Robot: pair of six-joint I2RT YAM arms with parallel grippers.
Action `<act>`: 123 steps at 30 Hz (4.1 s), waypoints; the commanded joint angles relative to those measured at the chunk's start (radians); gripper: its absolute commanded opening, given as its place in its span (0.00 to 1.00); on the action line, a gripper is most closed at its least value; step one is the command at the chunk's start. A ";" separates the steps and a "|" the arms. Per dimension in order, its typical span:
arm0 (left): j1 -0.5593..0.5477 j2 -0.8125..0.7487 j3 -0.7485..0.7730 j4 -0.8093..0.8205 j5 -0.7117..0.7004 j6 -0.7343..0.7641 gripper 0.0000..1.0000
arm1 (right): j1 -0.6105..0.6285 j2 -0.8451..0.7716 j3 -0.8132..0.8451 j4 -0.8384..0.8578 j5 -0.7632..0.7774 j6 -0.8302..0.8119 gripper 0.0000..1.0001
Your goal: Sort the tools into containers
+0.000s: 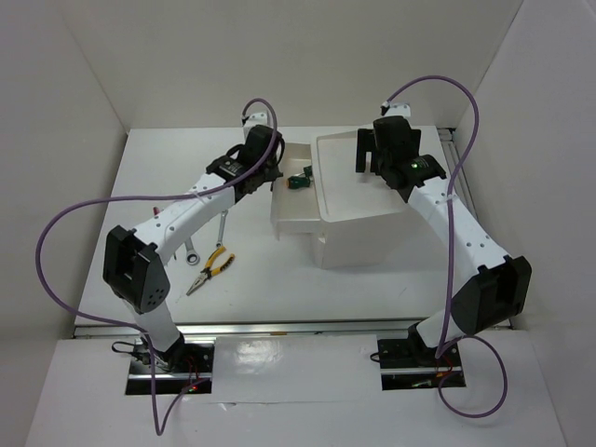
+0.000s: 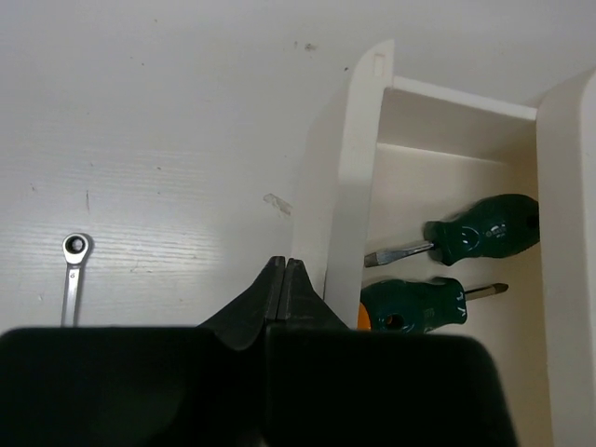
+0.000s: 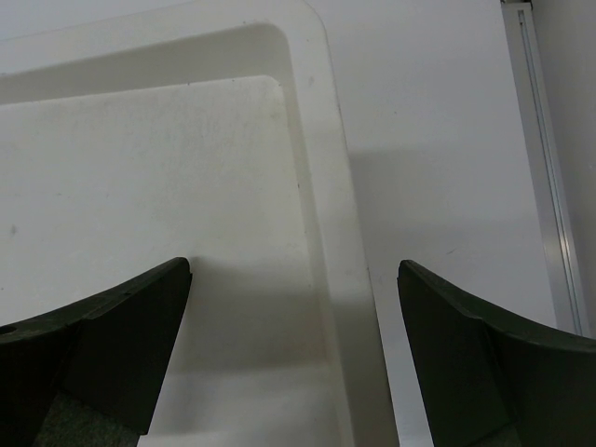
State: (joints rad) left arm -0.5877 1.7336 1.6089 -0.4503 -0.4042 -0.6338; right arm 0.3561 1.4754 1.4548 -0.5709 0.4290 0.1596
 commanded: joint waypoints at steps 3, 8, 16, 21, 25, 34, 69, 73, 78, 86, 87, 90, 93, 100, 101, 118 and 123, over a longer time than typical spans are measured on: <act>-0.215 0.037 -0.035 0.030 0.277 -0.224 0.00 | 0.009 0.005 0.021 -0.098 -0.003 0.007 0.99; -0.238 -0.037 -0.132 0.019 0.277 -0.369 0.00 | 0.009 0.025 0.030 -0.121 -0.003 0.029 0.99; -0.224 -0.036 -0.146 -0.028 0.186 -0.389 0.00 | 0.032 0.046 0.010 -0.158 0.056 0.145 0.96; -0.181 0.041 -0.044 -0.076 0.214 -0.331 0.00 | 0.058 0.028 -0.025 -0.158 0.013 0.222 0.90; -0.170 0.067 -0.021 -0.025 0.277 -0.331 0.00 | 0.138 0.017 -0.050 -0.149 0.045 0.285 0.91; -0.170 0.193 0.155 -0.010 0.332 -0.308 0.00 | 0.244 0.075 -0.028 -0.185 0.116 0.353 0.91; 0.092 -0.145 -0.877 1.173 0.709 -0.481 0.62 | 0.129 -0.084 -0.097 -0.138 0.162 0.341 1.00; 0.120 -0.059 -0.981 1.542 0.789 -0.639 0.59 | 0.097 -0.095 -0.088 -0.150 0.171 0.321 1.00; 0.120 0.090 -0.966 1.782 0.829 -0.731 0.57 | 0.096 -0.095 -0.088 -0.190 0.257 0.310 1.00; 0.111 0.283 -0.931 2.021 0.838 -0.845 0.55 | 0.041 -0.104 -0.039 -0.221 0.243 0.261 1.00; 0.111 0.296 -0.931 2.036 0.838 -0.854 0.55 | 0.029 -0.115 -0.039 -0.221 0.232 0.249 1.00; 0.101 0.340 -0.922 2.134 0.838 -0.895 0.54 | 0.006 -0.125 -0.039 -0.211 0.203 0.224 1.00; 0.101 0.351 -0.909 2.196 0.838 -0.917 0.54 | -0.012 -0.135 -0.030 -0.201 0.177 0.212 1.00; 0.101 0.324 -0.882 2.254 0.838 -0.954 0.54 | -0.022 -0.145 -0.030 -0.188 0.117 0.172 1.00; 0.101 0.314 -0.882 2.254 0.838 -0.954 0.54 | -0.022 -0.145 -0.030 -0.188 0.117 0.172 1.00; 0.120 0.221 -0.916 2.287 0.817 -0.969 0.51 | -0.022 -0.107 -0.040 -0.190 0.059 0.124 1.00; 0.129 0.161 -0.931 2.273 0.803 -0.937 0.51 | -0.022 -0.107 -0.040 -0.190 0.050 0.124 1.00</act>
State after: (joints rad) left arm -0.4664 1.9549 0.6727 1.2724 0.4156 -1.5951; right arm 0.3397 1.3598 1.3972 -0.7246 0.5072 0.3050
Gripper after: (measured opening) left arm 0.512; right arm 1.001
